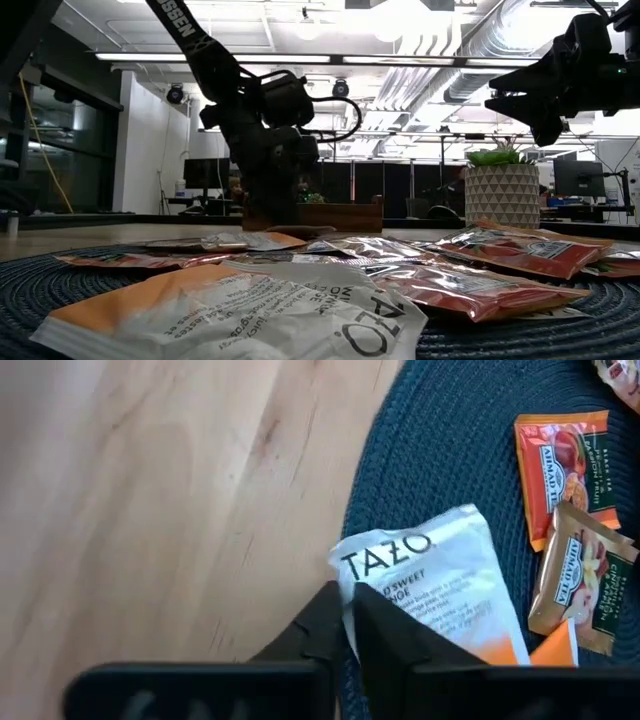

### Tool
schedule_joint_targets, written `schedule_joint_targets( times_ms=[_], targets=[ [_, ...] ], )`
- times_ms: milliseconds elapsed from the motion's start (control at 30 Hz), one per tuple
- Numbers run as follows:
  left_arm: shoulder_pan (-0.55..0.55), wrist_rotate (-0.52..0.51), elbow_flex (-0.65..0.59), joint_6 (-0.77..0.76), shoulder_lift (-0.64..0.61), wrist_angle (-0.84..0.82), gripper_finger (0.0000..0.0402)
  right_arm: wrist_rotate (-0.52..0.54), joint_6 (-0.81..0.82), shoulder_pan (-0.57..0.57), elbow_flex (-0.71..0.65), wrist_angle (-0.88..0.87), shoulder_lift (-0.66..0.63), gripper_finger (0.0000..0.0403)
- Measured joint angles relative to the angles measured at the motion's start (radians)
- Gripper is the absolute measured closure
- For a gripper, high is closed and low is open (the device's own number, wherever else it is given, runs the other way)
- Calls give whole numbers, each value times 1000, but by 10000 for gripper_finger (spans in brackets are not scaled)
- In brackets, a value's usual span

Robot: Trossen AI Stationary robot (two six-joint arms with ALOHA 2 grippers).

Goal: Pick & Place Tea
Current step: Put the white tea bag into the left section of the wooden organizer

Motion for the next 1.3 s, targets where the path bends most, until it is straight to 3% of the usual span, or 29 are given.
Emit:
schedule_joint_targets(
  times_ms=[567, 833, 1067, 1300],
  targets=[
    [0, -35, 31, 20, -71, -13, 401, 0, 0, 0, 0, 0, 0, 214],
    [4, -207, 80, 76, -156, -115, 401, 0, 0, 0, 0, 0, 0, 214],
    [72, -350, 80, 109, -251, -167, 401, 0, 0, 0, 0, 0, 0, 214],
    [188, -401, 80, 180, -336, -167, 401, 0, 0, 0, 0, 0, 0, 214]
  ],
)
